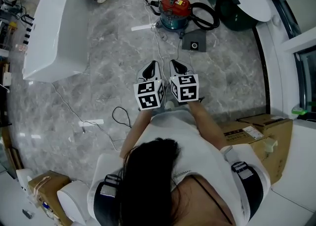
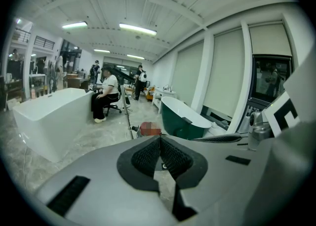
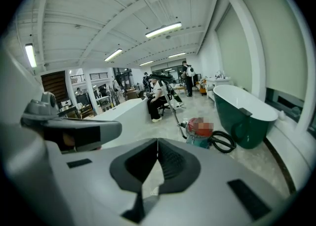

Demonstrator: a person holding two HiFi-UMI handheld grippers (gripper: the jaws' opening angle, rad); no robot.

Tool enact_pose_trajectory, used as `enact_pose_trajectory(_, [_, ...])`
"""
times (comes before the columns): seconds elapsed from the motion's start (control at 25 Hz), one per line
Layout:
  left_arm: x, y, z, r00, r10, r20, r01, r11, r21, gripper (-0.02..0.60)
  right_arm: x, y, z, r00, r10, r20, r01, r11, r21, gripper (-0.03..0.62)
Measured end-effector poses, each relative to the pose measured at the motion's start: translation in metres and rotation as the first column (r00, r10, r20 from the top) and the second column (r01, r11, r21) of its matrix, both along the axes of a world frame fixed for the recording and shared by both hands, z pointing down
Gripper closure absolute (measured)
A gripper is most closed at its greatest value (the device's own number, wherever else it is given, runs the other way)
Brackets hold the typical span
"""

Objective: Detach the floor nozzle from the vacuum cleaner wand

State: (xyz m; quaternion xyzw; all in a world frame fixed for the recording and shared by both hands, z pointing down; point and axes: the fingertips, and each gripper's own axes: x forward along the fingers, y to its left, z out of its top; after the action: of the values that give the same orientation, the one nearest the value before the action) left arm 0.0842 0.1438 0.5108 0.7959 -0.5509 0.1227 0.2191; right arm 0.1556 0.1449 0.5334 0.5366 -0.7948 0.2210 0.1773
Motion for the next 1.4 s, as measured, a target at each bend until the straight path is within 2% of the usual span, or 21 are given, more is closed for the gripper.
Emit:
enact_pose_trajectory(0.48, [-0.03,-0.047,0.004,1.0,-0.014,-0.019,0.013,1.0,-0.007,0.577,-0.021,-0.045,0.005,0.999,0.001,-0.041,-0.001,1.0,-0.013,0.579])
enact_pose_trajectory(0.68, [-0.039,-0.074,0.007,0.999,-0.022,-0.049,0.021,0.999,-0.029,0.577,-0.03,-0.071,0.008,0.998,-0.012,-0.067,0.011,1.0,-0.02,0.579])
enact_pose_trajectory(1.4, [-0.057,-0.188,-0.006,0.998,0.003,-0.059,-0.003,1.0,0.009,0.577,-0.053,-0.185,0.0,0.997,0.028,-0.074,-0.03,0.999,-0.021,0.579])
